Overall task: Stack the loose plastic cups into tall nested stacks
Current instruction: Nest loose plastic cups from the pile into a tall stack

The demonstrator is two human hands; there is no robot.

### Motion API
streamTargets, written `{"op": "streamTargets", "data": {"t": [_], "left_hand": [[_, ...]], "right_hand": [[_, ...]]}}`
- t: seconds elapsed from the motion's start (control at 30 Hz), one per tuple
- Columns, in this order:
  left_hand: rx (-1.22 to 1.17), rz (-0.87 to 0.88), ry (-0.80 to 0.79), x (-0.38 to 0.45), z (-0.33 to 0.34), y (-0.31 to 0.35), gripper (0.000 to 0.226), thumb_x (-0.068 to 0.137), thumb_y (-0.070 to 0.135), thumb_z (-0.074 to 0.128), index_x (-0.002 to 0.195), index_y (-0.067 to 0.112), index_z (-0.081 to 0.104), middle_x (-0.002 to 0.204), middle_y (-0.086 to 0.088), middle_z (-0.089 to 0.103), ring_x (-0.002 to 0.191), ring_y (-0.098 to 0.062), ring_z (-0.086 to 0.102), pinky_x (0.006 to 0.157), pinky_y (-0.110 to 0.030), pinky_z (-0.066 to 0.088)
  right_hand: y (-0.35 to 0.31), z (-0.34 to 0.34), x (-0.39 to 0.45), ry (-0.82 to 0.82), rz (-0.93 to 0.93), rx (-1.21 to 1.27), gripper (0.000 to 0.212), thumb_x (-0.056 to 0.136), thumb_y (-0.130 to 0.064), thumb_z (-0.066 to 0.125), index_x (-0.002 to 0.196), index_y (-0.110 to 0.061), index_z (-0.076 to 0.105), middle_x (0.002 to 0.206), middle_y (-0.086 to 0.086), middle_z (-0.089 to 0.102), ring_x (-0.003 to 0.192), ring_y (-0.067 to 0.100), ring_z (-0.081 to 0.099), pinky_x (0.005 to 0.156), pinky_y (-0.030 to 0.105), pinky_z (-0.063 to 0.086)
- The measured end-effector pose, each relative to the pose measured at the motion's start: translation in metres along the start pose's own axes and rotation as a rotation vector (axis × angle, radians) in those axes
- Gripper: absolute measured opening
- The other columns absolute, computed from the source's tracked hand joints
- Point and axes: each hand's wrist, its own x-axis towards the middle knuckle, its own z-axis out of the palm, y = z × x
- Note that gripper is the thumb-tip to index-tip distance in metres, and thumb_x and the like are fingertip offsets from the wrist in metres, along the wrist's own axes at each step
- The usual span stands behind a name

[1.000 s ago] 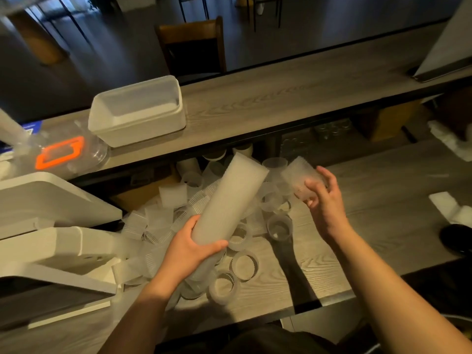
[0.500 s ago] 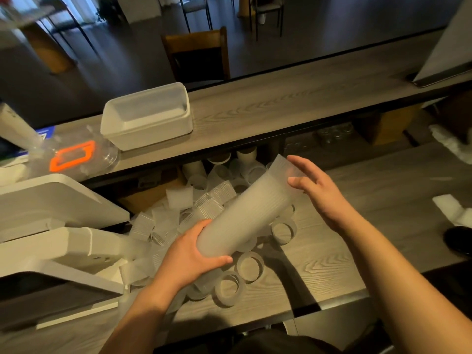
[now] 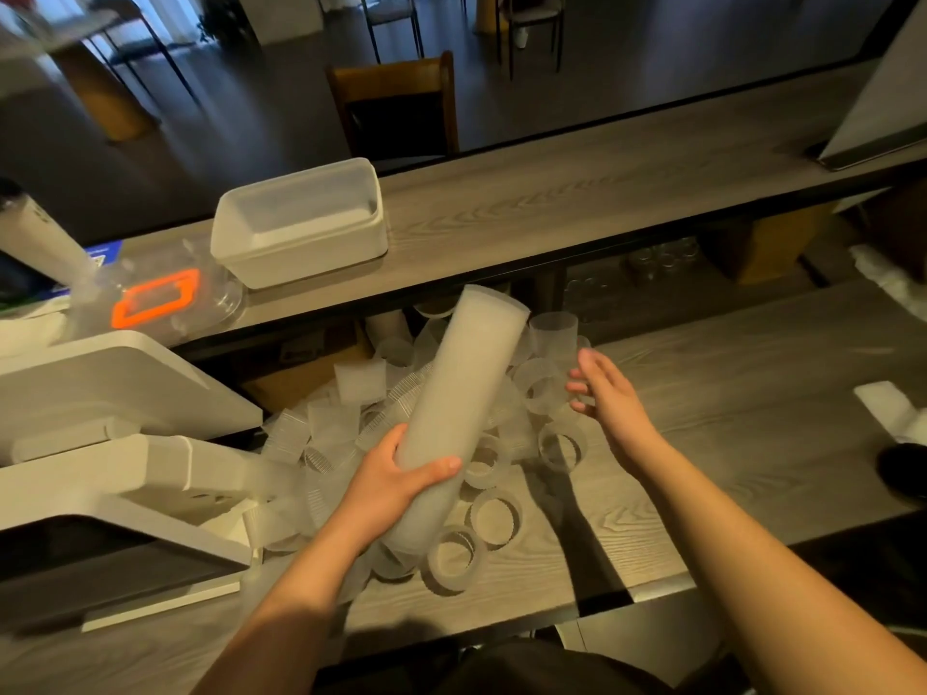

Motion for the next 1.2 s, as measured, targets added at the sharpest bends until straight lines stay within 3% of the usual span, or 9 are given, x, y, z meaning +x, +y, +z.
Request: {"op": "streamTargets", "data": {"t": [0.1,0.2,0.4,0.57,0.7,0.83,1.03,1.13,1.2], "left_hand": [[-0.018,-0.018,0.026,0.004,0.002,-0.001,0.09,0.046,0.067,0.079,0.125,0.03,0.055,0.113,0.009,0.067,0.096,-0.007,0.066,0.077,-0.028,0.054],[-0.001,-0.026,0.032,0.007,0.004,-0.002,0.089,0.046,0.069,0.079,0.123,0.032,0.054,0.113,0.011,0.065,0.098,-0.009,0.065,0.077,-0.029,0.055],[-0.049,-0.012,0.039,0.011,0.01,0.0,0.09,0.049,0.068,0.078,0.127,0.031,0.054,0.116,0.006,0.065,0.101,-0.014,0.066,0.084,-0.04,0.058],[-0.085,0.007,0.056,0.012,0.008,0.003,0.075,0.051,0.064,0.079,0.118,0.041,0.053,0.114,0.01,0.065,0.099,-0.01,0.066,0.083,-0.037,0.058],[-0.088,0.009,0.067,0.01,0.007,-0.001,0.073,0.052,0.064,0.08,0.117,0.041,0.054,0.113,0.01,0.065,0.099,-0.01,0.066,0.08,-0.034,0.058],[-0.062,0.007,0.064,0.009,0.009,-0.001,0.07,0.05,0.066,0.077,0.111,0.044,0.051,0.113,0.01,0.063,0.099,-0.01,0.064,0.078,-0.032,0.057],[0.012,0.016,0.066,0.008,0.008,-0.001,0.077,0.048,0.069,0.077,0.115,0.041,0.051,0.112,0.013,0.062,0.096,-0.007,0.063,0.069,-0.023,0.052],[0.056,0.03,0.079,0.009,0.007,-0.004,0.084,0.046,0.069,0.078,0.119,0.037,0.052,0.111,0.014,0.061,0.095,-0.004,0.061,0.067,-0.019,0.049],[0.097,0.043,0.079,0.008,0.007,-0.004,0.086,0.045,0.07,0.077,0.12,0.036,0.052,0.111,0.015,0.06,0.096,-0.003,0.06,0.066,-0.019,0.048]], "right_hand": [[0.04,-0.008,0.01,0.056,0.091,-0.184,0.06,0.093,-0.041,0.064,0.143,-0.016,0.044,0.134,0.01,0.055,0.12,0.025,0.056,0.094,0.034,0.048],[0.072,-0.015,0.018,0.105,0.104,-0.431,0.082,0.083,-0.036,0.078,0.15,-0.015,0.035,0.145,0.012,0.047,0.131,0.029,0.048,0.104,0.043,0.047],[0.101,-0.01,0.033,-0.112,0.076,-0.769,0.112,0.067,-0.037,0.09,0.156,-0.019,0.024,0.158,0.004,0.029,0.144,0.028,0.033,0.115,0.05,0.037],[0.108,-0.004,0.038,-0.088,-0.006,-0.913,0.097,0.072,-0.042,0.085,0.15,-0.022,0.031,0.15,0.004,0.031,0.137,0.027,0.04,0.111,0.046,0.042],[0.112,0.001,0.028,-0.133,-0.022,-0.981,0.099,0.068,-0.055,0.083,0.149,-0.026,0.033,0.147,0.002,0.034,0.134,0.025,0.042,0.109,0.045,0.044],[0.116,0.001,0.021,-0.111,-0.079,-1.155,0.076,0.078,-0.047,0.077,0.141,-0.023,0.04,0.134,0.003,0.042,0.126,0.022,0.045,0.107,0.038,0.043],[0.111,-0.01,0.015,0.0,0.088,-0.891,0.072,0.079,-0.038,0.076,0.138,-0.012,0.046,0.132,0.008,0.043,0.12,0.027,0.049,0.103,0.04,0.048],[0.09,-0.019,0.013,0.14,0.076,-0.678,0.07,0.084,-0.039,0.074,0.143,-0.015,0.043,0.127,0.008,0.057,0.111,0.024,0.059,0.094,0.044,0.054],[0.067,-0.021,0.008,0.223,0.028,-0.493,0.065,0.09,-0.04,0.068,0.145,-0.02,0.042,0.118,0.005,0.059,0.099,0.018,0.06,0.085,0.038,0.056]]}}
